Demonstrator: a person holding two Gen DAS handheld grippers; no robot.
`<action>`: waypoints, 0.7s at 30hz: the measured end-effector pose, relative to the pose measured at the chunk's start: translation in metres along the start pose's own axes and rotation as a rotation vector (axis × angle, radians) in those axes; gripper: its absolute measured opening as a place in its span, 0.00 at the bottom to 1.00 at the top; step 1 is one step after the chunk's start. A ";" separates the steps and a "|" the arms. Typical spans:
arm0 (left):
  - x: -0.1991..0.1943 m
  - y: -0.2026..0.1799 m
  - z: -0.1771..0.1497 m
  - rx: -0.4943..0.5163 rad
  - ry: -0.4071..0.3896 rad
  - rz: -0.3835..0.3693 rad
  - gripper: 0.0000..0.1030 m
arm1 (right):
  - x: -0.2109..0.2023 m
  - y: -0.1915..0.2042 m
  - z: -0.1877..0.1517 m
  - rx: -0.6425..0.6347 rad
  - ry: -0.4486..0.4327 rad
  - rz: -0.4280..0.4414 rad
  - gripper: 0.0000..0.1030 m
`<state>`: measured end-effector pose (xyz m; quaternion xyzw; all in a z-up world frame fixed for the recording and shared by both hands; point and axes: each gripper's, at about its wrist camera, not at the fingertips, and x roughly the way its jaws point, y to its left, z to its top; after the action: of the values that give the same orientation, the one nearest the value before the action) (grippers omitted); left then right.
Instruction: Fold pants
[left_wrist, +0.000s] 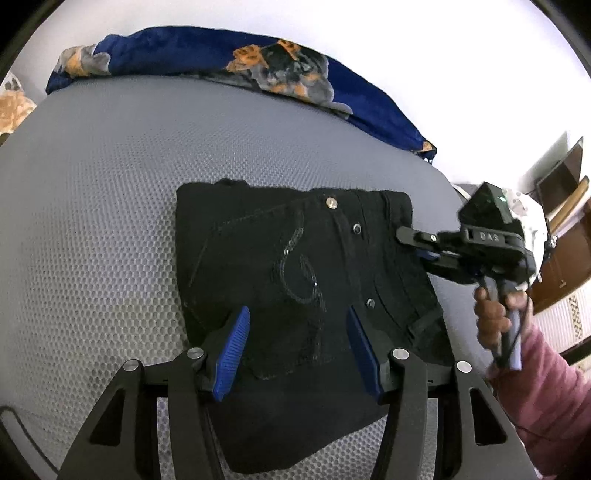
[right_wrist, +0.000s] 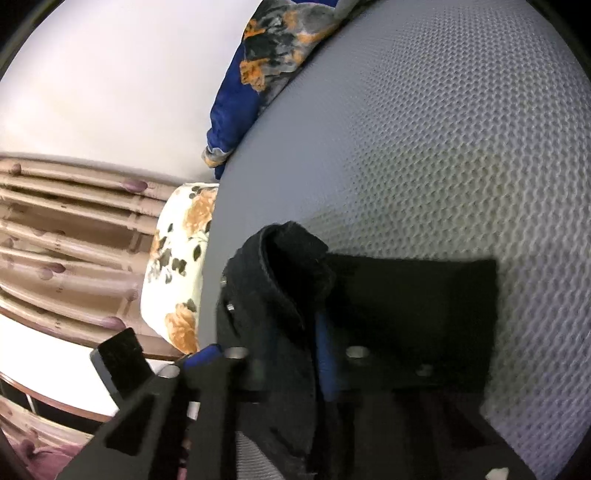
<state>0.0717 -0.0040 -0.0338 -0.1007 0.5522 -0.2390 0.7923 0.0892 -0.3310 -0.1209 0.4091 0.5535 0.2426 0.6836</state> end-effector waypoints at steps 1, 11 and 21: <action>-0.001 -0.002 0.001 0.003 -0.008 -0.003 0.54 | -0.004 0.007 -0.004 -0.012 -0.020 -0.025 0.11; -0.020 -0.027 0.023 0.108 -0.100 -0.071 0.54 | -0.068 0.066 -0.044 -0.056 -0.223 -0.191 0.09; 0.062 -0.020 0.026 0.110 0.121 -0.066 0.54 | -0.055 -0.011 -0.040 0.056 -0.217 -0.404 0.13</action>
<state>0.1071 -0.0541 -0.0669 -0.0605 0.5813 -0.3004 0.7537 0.0348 -0.3680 -0.1015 0.3327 0.5541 0.0400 0.7620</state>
